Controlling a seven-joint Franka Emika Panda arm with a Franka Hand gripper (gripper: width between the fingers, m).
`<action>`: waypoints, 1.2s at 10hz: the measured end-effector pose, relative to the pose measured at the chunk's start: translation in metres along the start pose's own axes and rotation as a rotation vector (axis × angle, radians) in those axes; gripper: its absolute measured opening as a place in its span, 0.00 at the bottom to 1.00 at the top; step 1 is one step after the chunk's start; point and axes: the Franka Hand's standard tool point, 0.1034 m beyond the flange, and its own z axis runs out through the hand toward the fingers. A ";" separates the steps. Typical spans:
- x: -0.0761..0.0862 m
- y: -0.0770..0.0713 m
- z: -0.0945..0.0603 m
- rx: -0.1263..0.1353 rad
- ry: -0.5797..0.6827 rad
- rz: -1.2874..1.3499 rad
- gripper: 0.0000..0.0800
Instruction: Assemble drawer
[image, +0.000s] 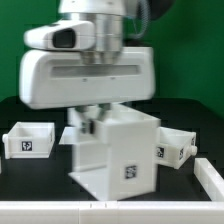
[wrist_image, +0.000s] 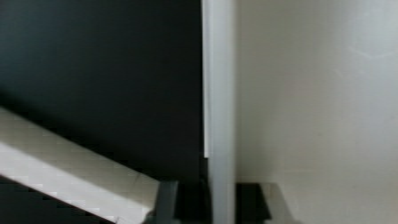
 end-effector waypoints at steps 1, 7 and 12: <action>0.009 -0.014 0.000 0.003 0.007 0.100 0.05; 0.022 -0.041 0.005 0.018 0.031 0.326 0.05; 0.054 -0.051 0.006 0.036 0.062 0.378 0.05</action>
Offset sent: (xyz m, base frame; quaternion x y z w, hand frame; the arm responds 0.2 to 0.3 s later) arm -0.0020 0.0007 -0.0115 -0.0514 0.0174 0.0777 0.9955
